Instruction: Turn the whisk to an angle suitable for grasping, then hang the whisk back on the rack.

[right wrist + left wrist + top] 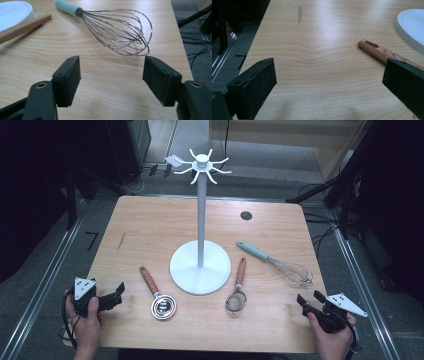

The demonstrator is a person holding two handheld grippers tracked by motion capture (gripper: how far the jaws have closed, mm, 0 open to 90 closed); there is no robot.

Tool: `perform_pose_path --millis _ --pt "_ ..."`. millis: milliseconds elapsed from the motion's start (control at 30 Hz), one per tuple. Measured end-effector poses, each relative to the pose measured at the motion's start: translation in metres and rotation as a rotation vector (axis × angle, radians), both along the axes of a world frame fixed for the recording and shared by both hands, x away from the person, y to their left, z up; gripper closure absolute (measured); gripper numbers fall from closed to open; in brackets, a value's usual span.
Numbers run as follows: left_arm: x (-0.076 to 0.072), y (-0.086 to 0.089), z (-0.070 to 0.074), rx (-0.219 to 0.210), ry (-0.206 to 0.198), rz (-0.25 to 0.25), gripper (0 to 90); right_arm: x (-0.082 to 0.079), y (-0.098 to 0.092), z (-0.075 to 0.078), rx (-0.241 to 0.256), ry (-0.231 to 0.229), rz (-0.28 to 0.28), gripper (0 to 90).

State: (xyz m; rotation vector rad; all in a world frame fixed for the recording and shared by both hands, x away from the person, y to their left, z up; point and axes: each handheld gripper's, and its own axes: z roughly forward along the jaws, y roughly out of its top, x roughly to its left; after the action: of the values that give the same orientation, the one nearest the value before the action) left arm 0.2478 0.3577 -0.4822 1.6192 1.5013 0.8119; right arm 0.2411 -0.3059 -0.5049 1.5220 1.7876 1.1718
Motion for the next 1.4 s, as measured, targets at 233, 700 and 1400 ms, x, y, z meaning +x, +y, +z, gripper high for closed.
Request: perform_pose_path --millis 233,700,1400 --pt "0.001 -0.002 0.0 0.001 0.008 -0.014 0.0 -0.001 0.02 0.022 -0.193 -0.026 -0.006 48.1" --pt "0.004 -0.004 0.0 0.018 0.028 -0.028 0.0 0.034 0.044 0.046 -0.312 0.07 0.247 50.4" --pt "0.006 -0.003 -0.001 0.002 0.04 -0.034 0.0 0.093 0.078 0.069 -0.4 0.215 0.414 51.8"
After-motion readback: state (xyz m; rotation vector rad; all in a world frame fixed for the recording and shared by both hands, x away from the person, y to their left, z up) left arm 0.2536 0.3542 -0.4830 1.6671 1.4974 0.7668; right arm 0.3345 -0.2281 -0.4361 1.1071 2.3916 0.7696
